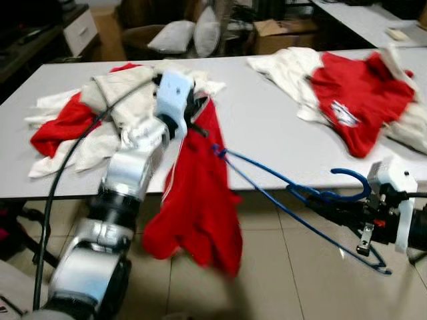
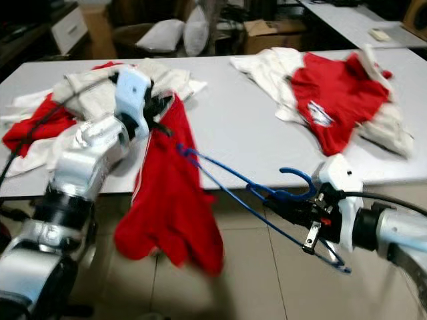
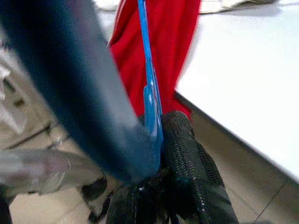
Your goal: Hang hanger
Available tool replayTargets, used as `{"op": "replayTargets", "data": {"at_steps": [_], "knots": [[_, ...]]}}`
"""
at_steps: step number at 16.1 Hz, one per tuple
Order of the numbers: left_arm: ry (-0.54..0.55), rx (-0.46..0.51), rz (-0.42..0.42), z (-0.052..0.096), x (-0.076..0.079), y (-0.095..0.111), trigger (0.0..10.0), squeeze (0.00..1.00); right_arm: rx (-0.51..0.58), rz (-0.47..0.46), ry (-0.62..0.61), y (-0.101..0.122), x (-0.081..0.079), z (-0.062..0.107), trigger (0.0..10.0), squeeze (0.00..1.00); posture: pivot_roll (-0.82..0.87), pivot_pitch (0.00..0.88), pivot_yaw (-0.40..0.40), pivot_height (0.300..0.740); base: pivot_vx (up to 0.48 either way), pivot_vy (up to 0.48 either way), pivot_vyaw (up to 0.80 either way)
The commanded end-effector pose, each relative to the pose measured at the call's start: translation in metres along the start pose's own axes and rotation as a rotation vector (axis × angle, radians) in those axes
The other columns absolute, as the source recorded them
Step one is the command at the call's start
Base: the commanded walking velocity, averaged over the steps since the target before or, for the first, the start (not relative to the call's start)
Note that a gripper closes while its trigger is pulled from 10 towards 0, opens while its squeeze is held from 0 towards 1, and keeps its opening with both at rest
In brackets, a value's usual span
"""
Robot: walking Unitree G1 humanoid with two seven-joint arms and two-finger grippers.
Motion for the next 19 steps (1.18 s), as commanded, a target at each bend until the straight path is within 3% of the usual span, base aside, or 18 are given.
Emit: {"op": "replayTargets", "data": {"at_steps": [1, 5, 6, 7, 11, 12, 14, 18, 19], "knots": [[0.071, 0.059, -0.047, 0.004, -0.028, 0.021, 10.0, 0.00, 0.000, 0.013, 0.075, 0.003, -0.005, -0.005, 10.0, 0.00, -0.04, 0.000, 0.007, 0.740, 0.352, 0.000, 0.00], [0.075, 0.128, -0.084, 0.005, -0.044, 0.053, 10.0, 0.00, -0.008, 0.071, 0.152, 0.012, -0.004, -0.018, 10.0, 0.00, -0.05, 0.000, -0.002, 0.740, 0.348, 0.000, 0.00], [0.057, 0.171, -0.087, 0.006, -0.044, 0.069, 10.0, 0.00, -0.018, 0.100, 0.194, 0.013, -0.003, -0.030, 10.0, 0.00, -0.04, 0.000, -0.010, 0.740, 0.341, 0.000, 0.00], [0.025, 0.217, -0.091, 0.006, -0.041, 0.085, 10.0, 0.00, -0.025, 0.132, 0.226, 0.013, 0.000, -0.045, 10.0, 0.00, -0.03, 0.000, -0.017, 0.740, 0.341, 0.000, 0.00], [-0.078, 0.292, -0.109, 0.011, -0.022, 0.113, 10.0, 0.00, -0.049, 0.197, 0.203, 0.019, 0.019, -0.072, 10.0, 0.00, -0.02, 0.000, -0.032, 0.740, 0.339, 0.000, 0.00], [-0.134, 0.339, -0.076, 0.016, -0.010, 0.128, 10.0, 0.00, -0.044, 0.214, 0.193, 0.027, 0.026, -0.079, 10.0, 0.00, -0.02, 0.000, -0.032, 0.740, 0.337, 0.000, 0.00], [-0.182, 0.366, -0.059, 0.021, -0.001, 0.138, 10.0, 0.00, -0.043, 0.230, 0.165, 0.033, 0.035, -0.084, 10.0, 0.00, -0.01, 0.000, -0.041, 0.740, 0.341, 0.000, 0.00], [-0.286, 0.448, 0.010, 0.034, 0.011, 0.164, 10.0, 0.00, -0.050, 0.282, -0.120, 0.065, 0.097, -0.091, 10.0, 0.00, -0.01, 0.000, -0.042, 0.740, 0.341, 0.000, 0.00], [-0.304, 0.480, 0.031, 0.039, 0.011, 0.174, 10.0, 0.00, -0.026, 0.278, -0.359, 0.089, 0.139, -0.087, 10.0, 0.00, -0.01, 0.000, -0.034, 0.740, 0.345, 0.000, 0.00]]}}
Point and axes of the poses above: a point about 5 cm out from each wrist's last joint towards the gripper, its own z axis pointing back from the gripper into the wrist, its own y axis along the axis of the wrist's last joint, x = y × z, the point moved 4 cm from there along -z, pointing out of the wrist towards the gripper
